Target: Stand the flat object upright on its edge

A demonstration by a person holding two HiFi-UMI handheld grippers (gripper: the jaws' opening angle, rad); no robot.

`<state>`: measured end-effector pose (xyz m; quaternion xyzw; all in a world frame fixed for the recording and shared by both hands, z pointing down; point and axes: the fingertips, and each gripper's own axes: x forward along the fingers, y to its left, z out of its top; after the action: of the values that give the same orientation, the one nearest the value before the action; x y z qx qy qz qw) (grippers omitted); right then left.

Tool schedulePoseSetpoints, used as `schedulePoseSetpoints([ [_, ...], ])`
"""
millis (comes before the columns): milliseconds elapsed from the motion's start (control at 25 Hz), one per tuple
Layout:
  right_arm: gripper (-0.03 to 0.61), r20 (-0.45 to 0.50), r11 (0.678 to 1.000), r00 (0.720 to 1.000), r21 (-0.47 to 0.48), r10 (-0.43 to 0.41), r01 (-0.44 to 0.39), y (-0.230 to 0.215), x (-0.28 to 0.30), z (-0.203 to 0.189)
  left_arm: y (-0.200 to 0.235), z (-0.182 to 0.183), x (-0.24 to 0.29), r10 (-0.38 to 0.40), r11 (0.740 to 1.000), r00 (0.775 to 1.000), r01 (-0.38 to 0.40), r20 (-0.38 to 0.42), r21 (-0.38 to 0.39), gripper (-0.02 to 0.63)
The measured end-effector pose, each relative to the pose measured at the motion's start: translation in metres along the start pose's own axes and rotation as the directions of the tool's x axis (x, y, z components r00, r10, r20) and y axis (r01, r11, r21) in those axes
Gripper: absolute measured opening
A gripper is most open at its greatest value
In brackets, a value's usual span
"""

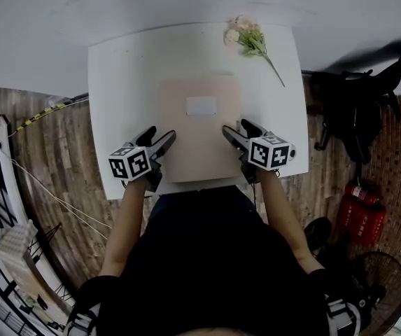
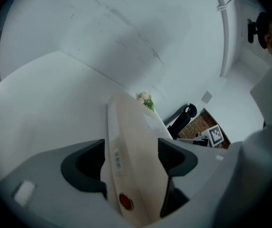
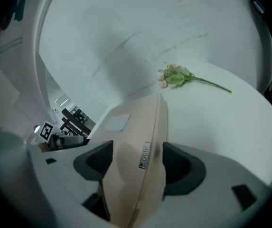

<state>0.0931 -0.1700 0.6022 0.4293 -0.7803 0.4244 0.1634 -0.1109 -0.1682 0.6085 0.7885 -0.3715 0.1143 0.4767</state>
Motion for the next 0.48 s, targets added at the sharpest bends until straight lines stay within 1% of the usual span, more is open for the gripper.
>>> schedulePoseSetpoints([
  [120,0.301,-0.045,1.000,0.999,-0.004,0.016,-0.016,-0.002,0.004,-0.004,0.002,-0.006,0.005,-0.036,0.998,0.998,0.033,-0.049,-0.044,0.357],
  [240,0.310,-0.089,0.999,0.995,-0.012,0.037,-0.038,-0.003,0.007,-0.008,0.002,-0.013,0.010,-0.062,0.996,0.994,0.055,-0.091,-0.073,0.370],
  [360,0.311,-0.116,0.999,0.992,-0.013,0.045,-0.046,-0.005,0.010,-0.011,0.005,-0.019,0.014,-0.062,0.996,0.990,0.052,-0.129,-0.079,0.374],
  [480,0.316,-0.129,0.998,0.989,0.019,0.065,-0.063,-0.007,0.012,-0.014,0.008,-0.024,0.018,-0.062,0.995,0.987,0.049,-0.151,-0.089,0.377],
])
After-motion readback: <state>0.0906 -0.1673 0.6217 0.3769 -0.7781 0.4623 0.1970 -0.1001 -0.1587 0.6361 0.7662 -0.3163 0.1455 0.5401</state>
